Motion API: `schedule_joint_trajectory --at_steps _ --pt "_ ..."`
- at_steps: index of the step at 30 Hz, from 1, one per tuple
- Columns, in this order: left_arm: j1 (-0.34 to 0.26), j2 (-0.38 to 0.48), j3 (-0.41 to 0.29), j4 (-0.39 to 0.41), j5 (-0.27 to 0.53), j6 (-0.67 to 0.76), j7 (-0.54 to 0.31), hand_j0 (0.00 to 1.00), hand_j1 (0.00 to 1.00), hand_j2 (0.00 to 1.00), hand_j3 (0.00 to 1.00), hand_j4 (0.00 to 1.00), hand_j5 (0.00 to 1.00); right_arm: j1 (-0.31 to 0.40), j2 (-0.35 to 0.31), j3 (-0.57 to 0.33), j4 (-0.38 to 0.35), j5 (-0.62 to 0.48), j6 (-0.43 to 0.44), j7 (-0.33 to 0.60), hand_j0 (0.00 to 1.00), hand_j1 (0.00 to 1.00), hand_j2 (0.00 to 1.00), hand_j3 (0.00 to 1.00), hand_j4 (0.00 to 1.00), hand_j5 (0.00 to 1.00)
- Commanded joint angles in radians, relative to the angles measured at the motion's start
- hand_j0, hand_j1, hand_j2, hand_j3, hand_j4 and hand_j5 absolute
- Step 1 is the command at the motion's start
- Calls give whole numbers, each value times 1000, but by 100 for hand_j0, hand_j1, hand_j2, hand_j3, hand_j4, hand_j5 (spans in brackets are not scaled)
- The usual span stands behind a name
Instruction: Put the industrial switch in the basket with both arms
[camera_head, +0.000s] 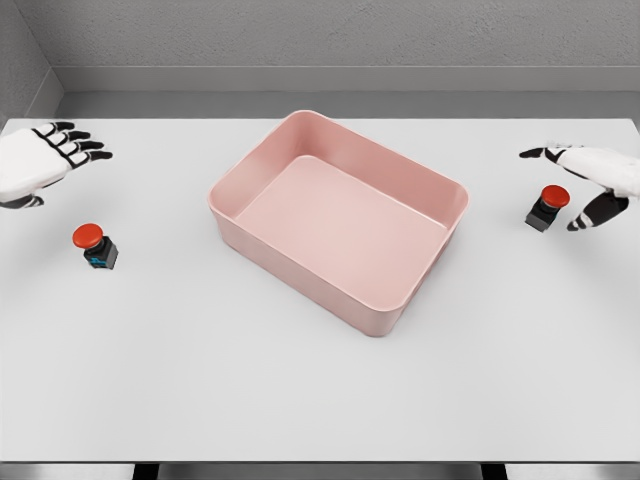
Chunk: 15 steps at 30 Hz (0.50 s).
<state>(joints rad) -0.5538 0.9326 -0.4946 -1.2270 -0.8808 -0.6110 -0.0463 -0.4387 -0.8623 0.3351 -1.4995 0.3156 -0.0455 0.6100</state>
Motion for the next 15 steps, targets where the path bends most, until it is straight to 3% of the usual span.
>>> schedule_joint_trajectory --at_steps 1,6,9,10,12,15 --pt "-2 -14 7 32 16 0 -38 100 100 100 100 100 100 -2 9 16 31 5 38 1 100 100 100 100 100 100" --pt "-41 -84 37 165 17 0 -52 100 100 100 100 100 100 -23 11 35 56 5 49 1 100 100 100 100 100 100" --pt "-89 -159 48 276 17 0 -158 100 100 100 100 100 100 -26 14 44 54 6 50 1 100 100 100 100 100 100" --pt "-95 -167 65 285 10 0 -162 100 100 100 100 100 100 -28 14 47 50 11 49 1 100 100 100 100 100 100" --pt "-91 -219 142 291 2 0 -267 100 100 100 100 100 100 -32 32 59 47 11 39 1 100 100 100 100 100 100" --pt "-94 -261 157 288 -36 0 -271 100 100 100 100 100 100 -48 45 79 44 11 35 1 100 100 100 100 100 100"
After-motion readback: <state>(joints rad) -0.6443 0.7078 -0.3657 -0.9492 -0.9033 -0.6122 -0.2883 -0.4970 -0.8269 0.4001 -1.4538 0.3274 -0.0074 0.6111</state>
